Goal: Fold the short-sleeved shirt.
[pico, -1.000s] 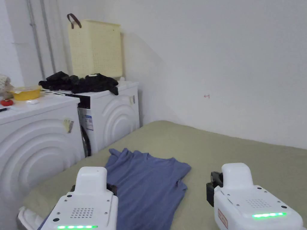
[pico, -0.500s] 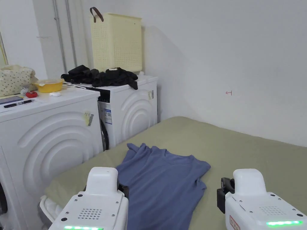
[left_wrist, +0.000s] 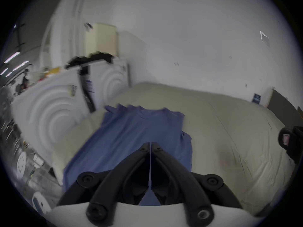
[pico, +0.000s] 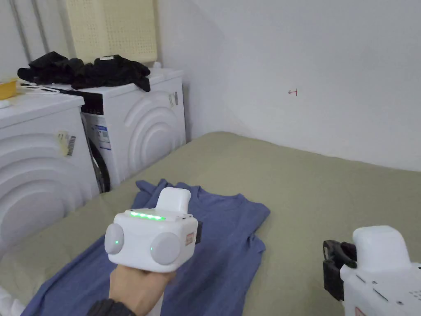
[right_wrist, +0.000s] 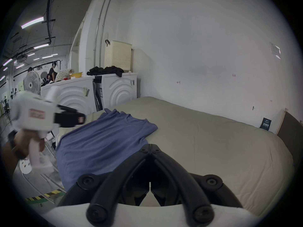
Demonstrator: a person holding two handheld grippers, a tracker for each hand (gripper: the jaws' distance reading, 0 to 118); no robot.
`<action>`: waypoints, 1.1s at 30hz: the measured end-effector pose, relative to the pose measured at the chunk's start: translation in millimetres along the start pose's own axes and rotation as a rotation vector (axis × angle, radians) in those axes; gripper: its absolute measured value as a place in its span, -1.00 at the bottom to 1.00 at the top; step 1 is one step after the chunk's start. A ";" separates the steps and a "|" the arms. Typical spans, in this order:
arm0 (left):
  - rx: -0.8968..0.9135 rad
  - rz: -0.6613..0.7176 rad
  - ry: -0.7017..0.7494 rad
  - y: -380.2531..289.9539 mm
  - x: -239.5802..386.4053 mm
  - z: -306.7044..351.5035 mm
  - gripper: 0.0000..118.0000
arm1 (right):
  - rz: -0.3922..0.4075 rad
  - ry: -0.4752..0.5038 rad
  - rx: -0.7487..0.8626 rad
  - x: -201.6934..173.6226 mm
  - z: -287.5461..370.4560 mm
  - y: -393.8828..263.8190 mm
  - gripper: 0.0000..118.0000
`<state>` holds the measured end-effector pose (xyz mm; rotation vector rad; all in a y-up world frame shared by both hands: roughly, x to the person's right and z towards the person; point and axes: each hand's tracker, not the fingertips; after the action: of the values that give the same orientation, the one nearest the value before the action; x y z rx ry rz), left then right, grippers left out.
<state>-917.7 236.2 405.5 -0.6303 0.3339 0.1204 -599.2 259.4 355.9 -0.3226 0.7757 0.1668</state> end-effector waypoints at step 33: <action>-0.495 -0.043 0.016 23.2 54.4 -236.4 0.69 | -0.094 -0.073 -0.138 84.9 12.0 -42.8 -0.97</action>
<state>-935.2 114.4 195.2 -1.1280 0.3064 0.1583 -520.2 225.9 313.2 -0.4805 0.6768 0.1429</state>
